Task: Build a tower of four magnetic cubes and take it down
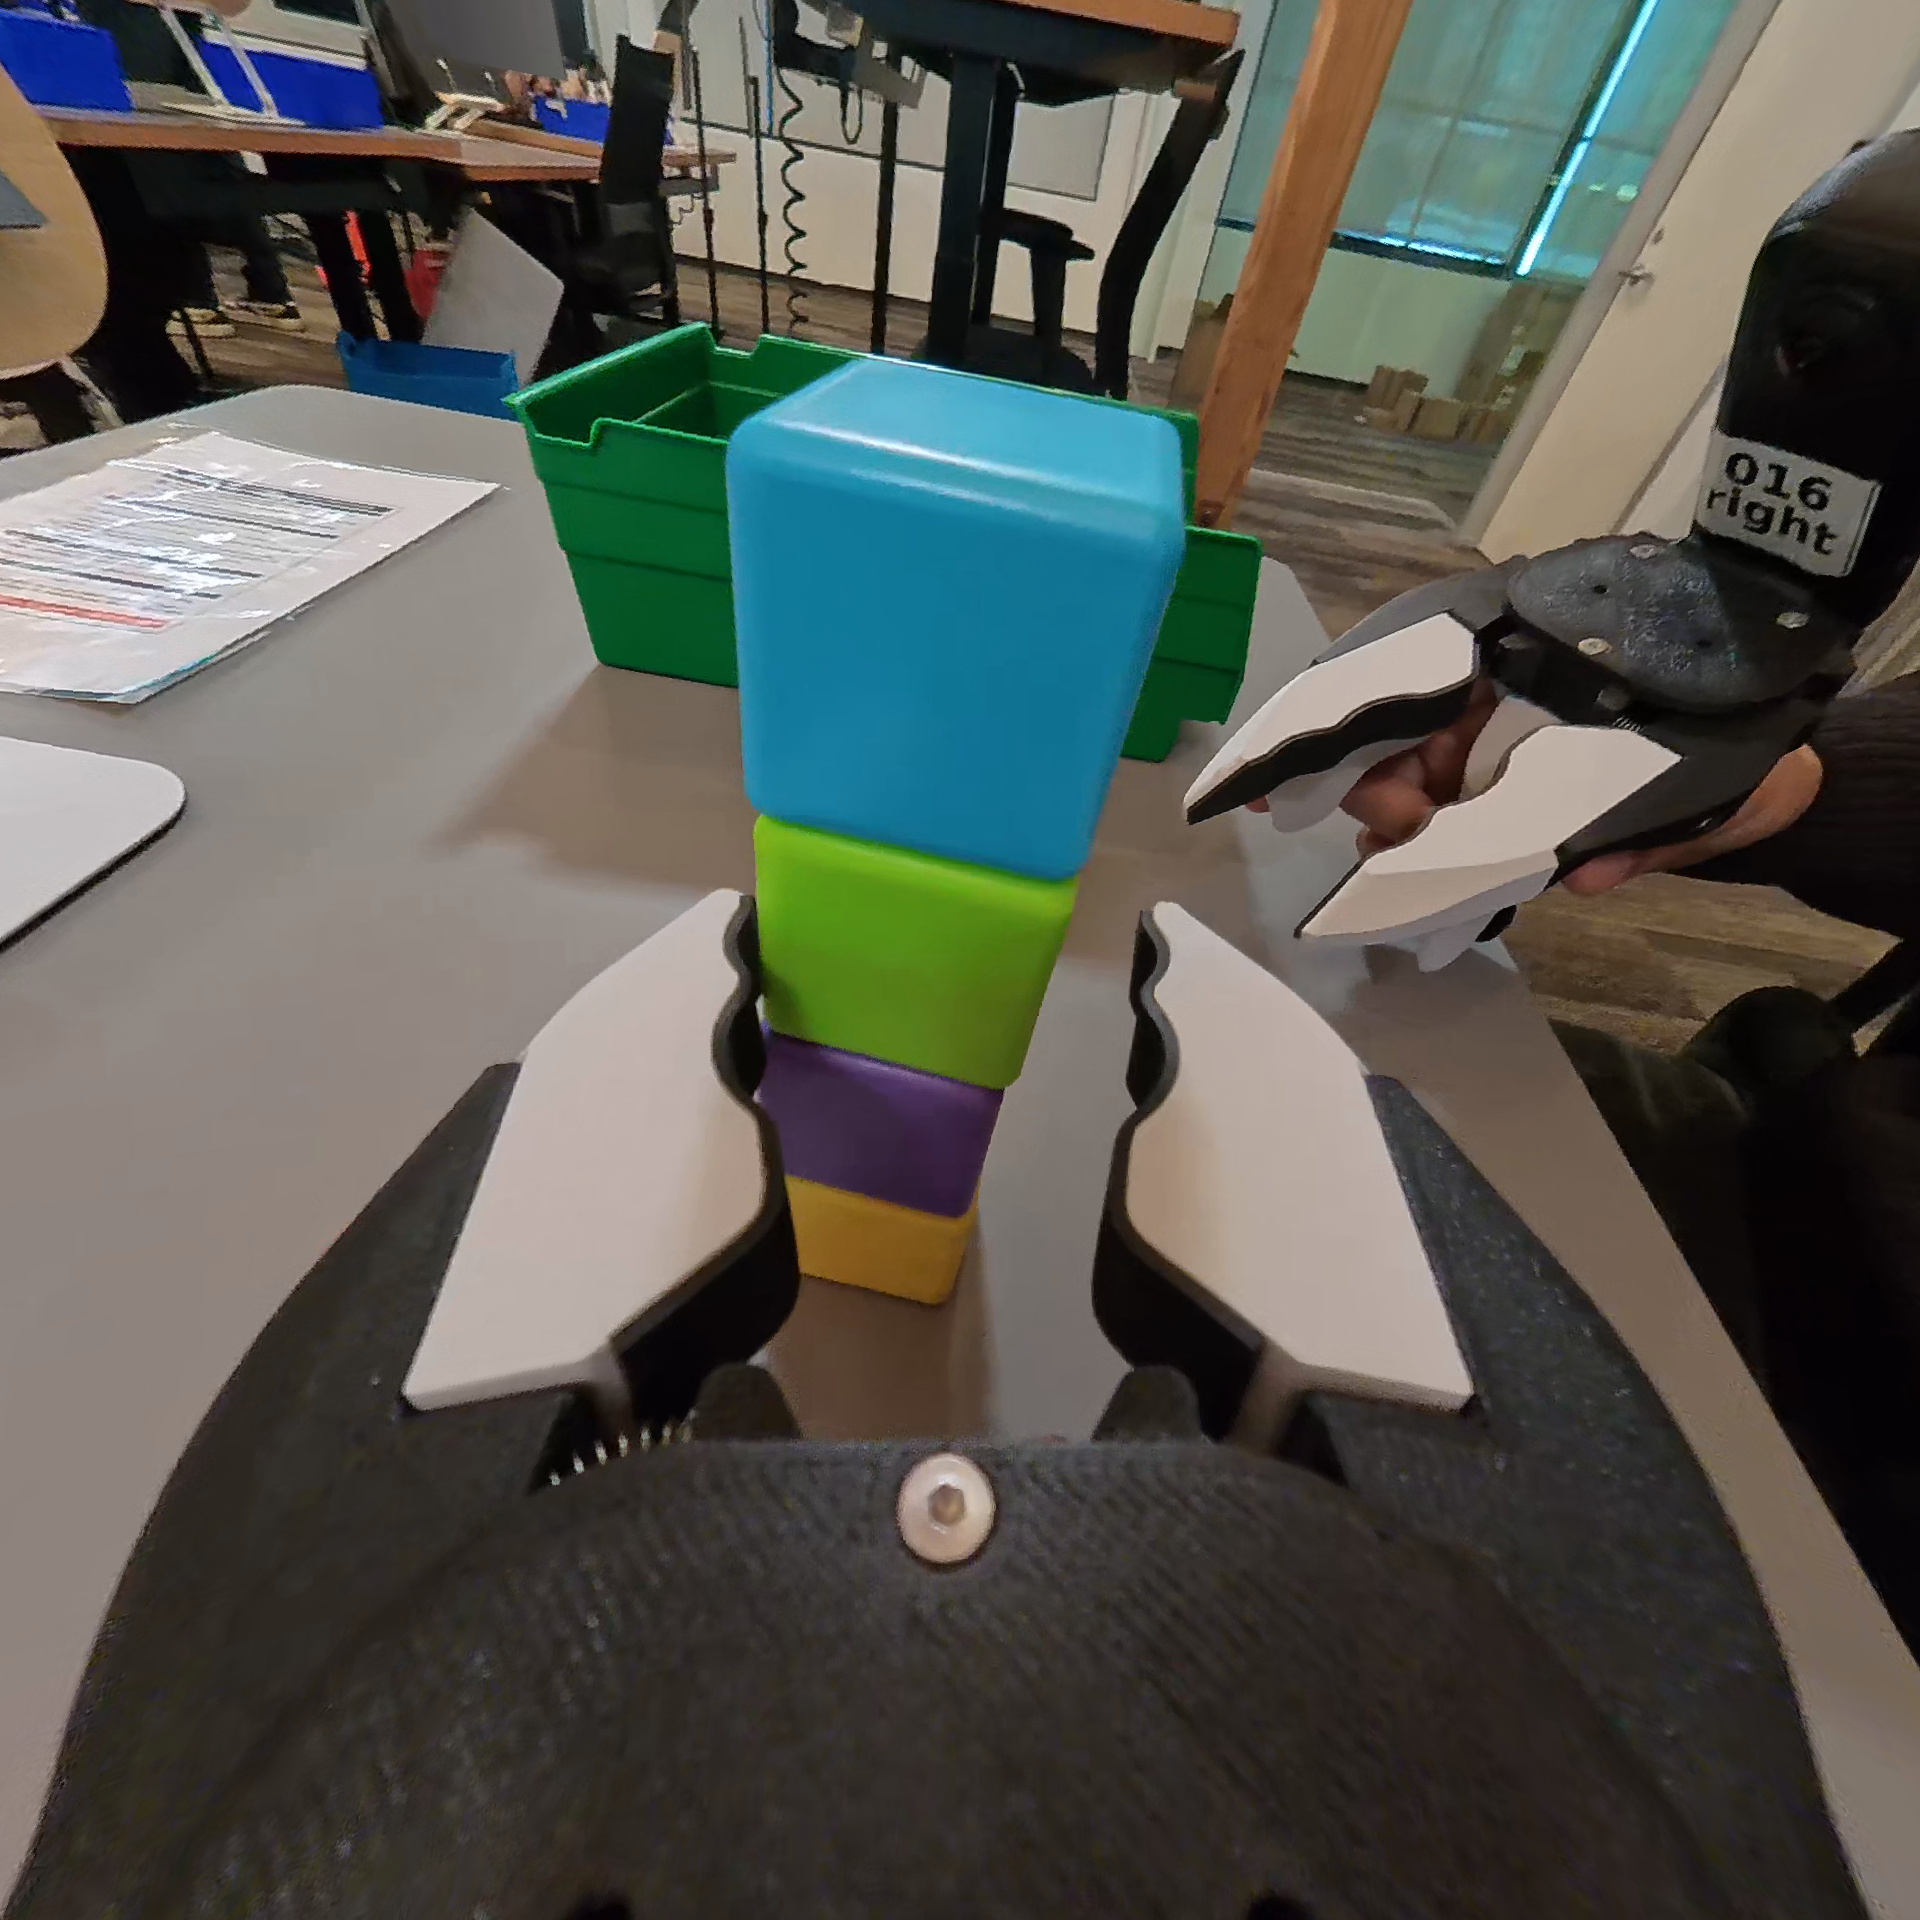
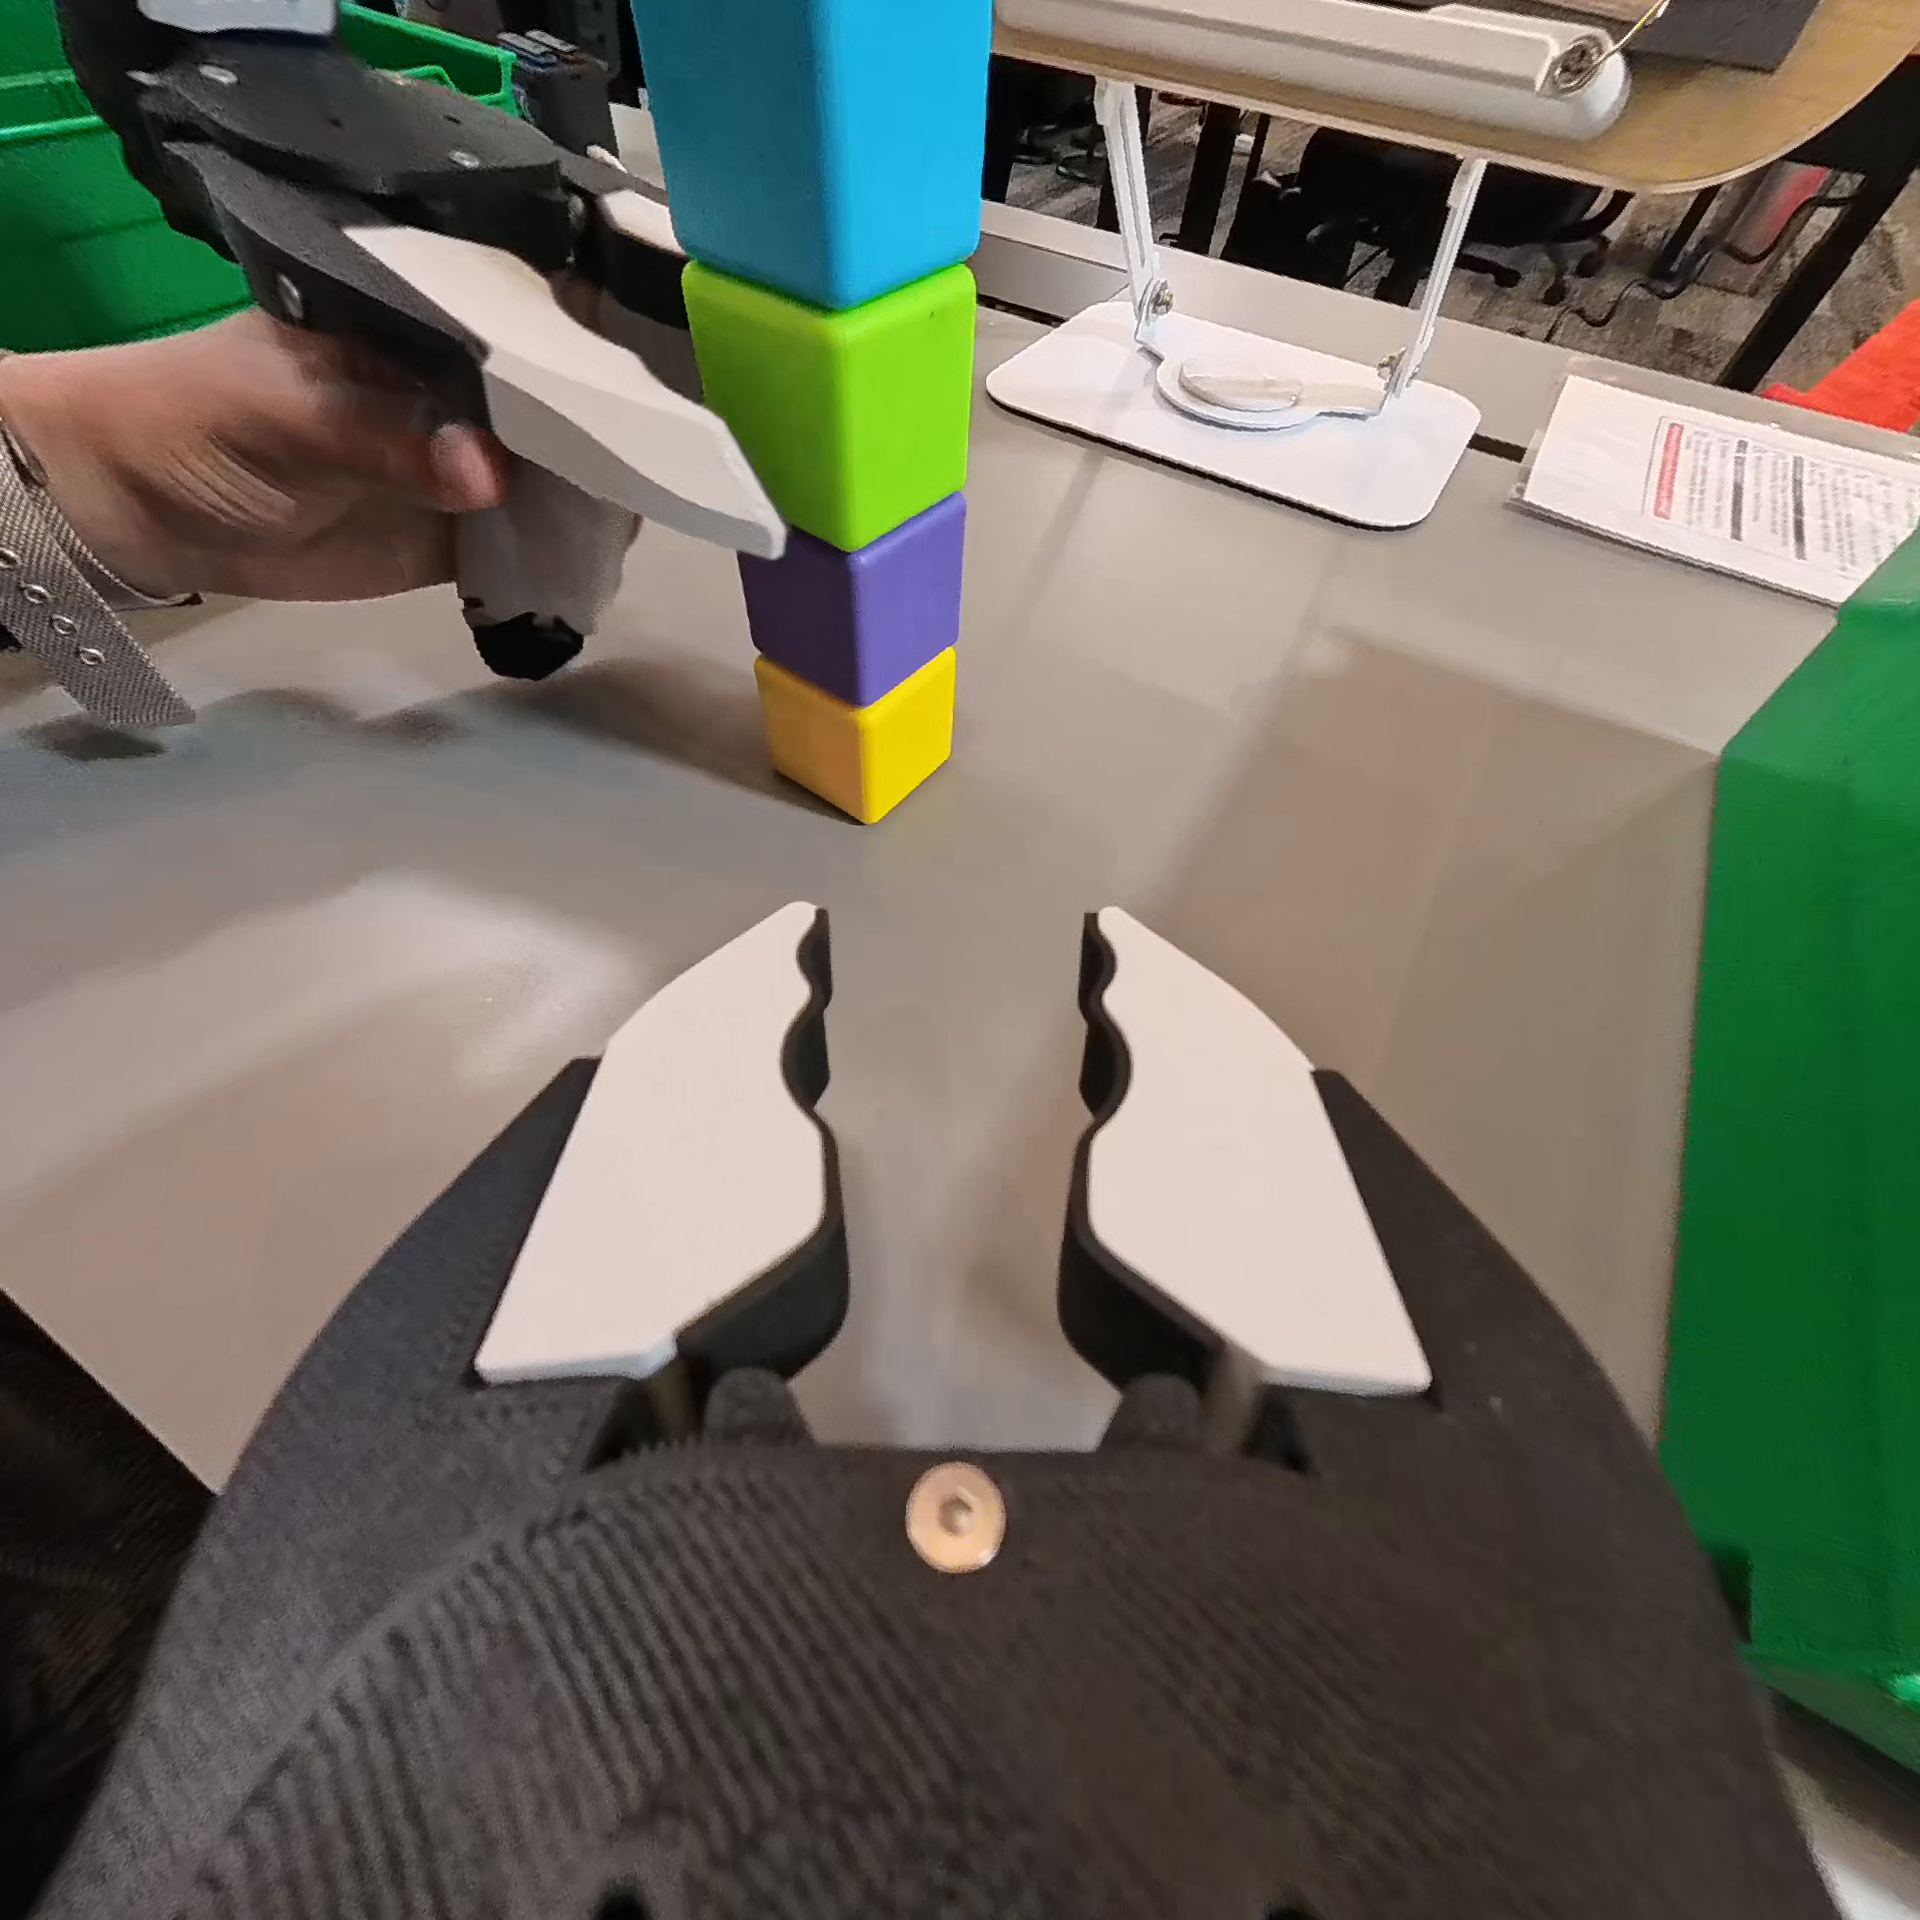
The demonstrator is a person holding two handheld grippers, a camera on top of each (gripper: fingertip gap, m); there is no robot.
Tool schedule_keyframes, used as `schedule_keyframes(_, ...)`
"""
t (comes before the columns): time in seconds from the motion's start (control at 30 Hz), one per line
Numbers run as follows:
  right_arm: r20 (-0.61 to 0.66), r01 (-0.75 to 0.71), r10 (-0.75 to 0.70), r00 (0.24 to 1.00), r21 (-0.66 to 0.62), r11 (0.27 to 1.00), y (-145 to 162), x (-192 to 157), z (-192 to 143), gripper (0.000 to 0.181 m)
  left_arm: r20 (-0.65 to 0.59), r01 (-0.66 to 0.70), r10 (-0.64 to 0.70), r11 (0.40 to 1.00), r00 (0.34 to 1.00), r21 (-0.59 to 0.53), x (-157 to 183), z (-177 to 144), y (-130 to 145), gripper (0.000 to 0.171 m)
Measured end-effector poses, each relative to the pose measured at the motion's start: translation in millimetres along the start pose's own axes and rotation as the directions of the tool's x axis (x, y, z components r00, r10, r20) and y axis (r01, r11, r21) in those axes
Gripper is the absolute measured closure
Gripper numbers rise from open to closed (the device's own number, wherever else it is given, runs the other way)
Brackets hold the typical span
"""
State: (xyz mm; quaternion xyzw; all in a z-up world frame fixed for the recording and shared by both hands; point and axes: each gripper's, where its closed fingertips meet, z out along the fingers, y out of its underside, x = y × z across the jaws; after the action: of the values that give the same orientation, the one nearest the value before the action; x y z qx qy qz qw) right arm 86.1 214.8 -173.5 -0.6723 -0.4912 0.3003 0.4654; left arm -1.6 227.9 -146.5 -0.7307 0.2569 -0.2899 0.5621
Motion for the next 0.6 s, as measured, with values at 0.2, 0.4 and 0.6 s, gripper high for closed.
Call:
schedule_keyframes(0.2,0.000,0.000,0.000,1.000,0.002,1.000,-0.4,0.2,-0.5,0.135,0.013,0.024,-0.025,0.999,1.000,0.031,-4.0,-4.4,-4.9,0.113)
schedule_keyframes(0.4,0.020,0.007,-0.008,1.000,0.036,0.999,-7.0,0.6,-0.1,0.133,0.001,0.027,-0.027,0.998,1.000,0.054,-1.3,-5.4,-9.3,0.107)
schedule_keyframes(0.6,0.228,-0.057,0.002,0.974,0.236,0.970,-55.2,-4.7,-0.5,0.137,-0.004,0.013,-0.013,0.998,1.000,0.065,2.2,-5.9,-13.9,0.106)
